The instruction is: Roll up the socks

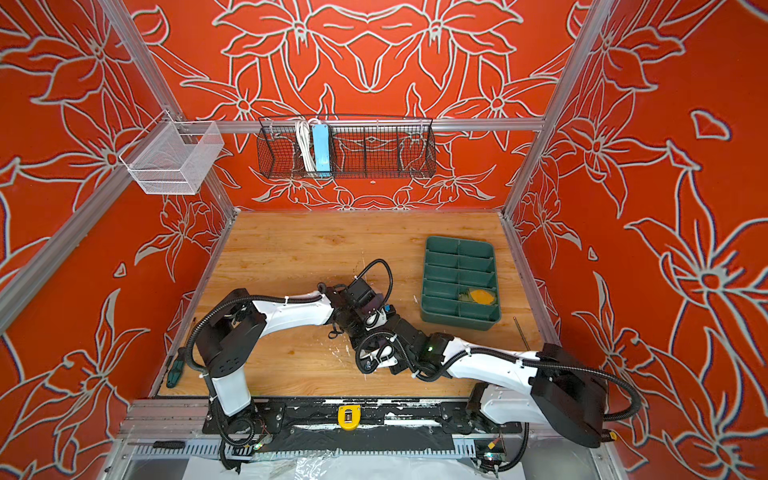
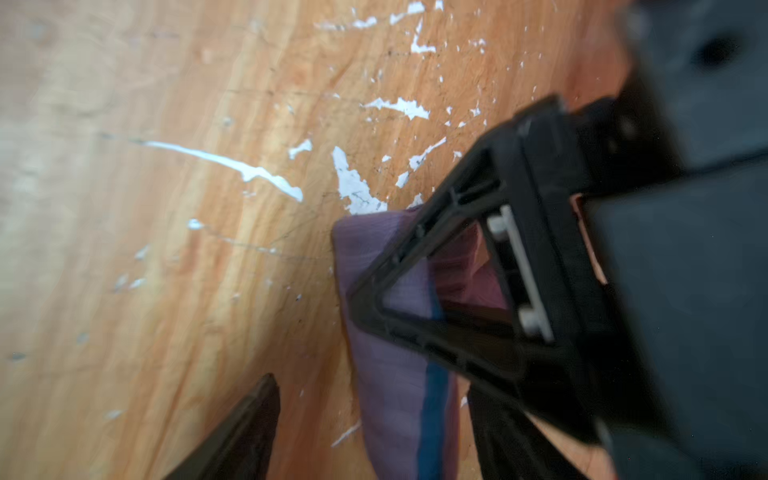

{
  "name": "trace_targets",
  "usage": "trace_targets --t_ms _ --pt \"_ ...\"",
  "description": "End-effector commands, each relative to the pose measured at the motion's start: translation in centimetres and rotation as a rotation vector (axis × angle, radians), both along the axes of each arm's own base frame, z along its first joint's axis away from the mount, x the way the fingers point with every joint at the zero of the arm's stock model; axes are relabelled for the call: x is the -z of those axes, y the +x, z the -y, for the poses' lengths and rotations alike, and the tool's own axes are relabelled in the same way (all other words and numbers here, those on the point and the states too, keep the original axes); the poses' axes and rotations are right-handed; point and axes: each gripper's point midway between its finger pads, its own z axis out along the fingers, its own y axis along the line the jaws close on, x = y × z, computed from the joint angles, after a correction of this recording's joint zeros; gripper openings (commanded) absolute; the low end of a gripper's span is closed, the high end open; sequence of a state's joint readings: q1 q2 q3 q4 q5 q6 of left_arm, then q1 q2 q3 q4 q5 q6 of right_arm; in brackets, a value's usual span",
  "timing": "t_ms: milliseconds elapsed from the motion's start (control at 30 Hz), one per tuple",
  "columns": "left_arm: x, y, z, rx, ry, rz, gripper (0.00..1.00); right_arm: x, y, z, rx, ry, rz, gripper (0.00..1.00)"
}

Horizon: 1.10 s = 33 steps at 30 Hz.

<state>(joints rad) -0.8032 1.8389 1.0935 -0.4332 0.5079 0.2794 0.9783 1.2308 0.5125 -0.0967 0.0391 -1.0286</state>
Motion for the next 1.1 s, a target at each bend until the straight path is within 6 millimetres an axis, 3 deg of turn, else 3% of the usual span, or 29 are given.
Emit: trace_targets --t_ms 0,300,533,600,700,767,900,1067 --pt "1.9 -1.8 -1.4 0.014 0.051 -0.059 0.00 -0.6 1.8 -0.2 0.040 0.036 0.064 0.73" --pt "1.7 -1.9 -1.4 0.024 0.041 -0.049 0.00 1.7 1.8 0.6 0.027 -0.045 0.040 0.52" --pt "0.6 -1.3 -1.1 0.018 0.022 -0.008 0.00 2.9 -0.2 1.4 -0.027 -0.114 -0.034 0.15" --pt "-0.1 -0.8 -0.8 0.008 0.002 0.024 0.00 3.2 -1.1 1.6 -0.034 -0.141 -0.077 0.10" --pt "-1.4 0.0 -0.4 -0.007 -0.036 0.079 0.18 3.2 -2.0 1.5 -0.022 -0.168 -0.144 0.00" --pt "-2.3 0.6 -0.3 -0.018 -0.054 0.123 0.32 3.3 -2.5 1.6 0.002 -0.180 -0.188 0.00" --pt "-4.4 1.8 -0.6 -0.041 -0.084 0.240 0.49 3.4 -3.5 1.7 0.042 -0.186 -0.268 0.00" --pt "-8.8 4.1 -2.5 -0.112 -0.135 0.511 0.72 3.1 -4.0 1.4 0.097 -0.179 -0.342 0.00"
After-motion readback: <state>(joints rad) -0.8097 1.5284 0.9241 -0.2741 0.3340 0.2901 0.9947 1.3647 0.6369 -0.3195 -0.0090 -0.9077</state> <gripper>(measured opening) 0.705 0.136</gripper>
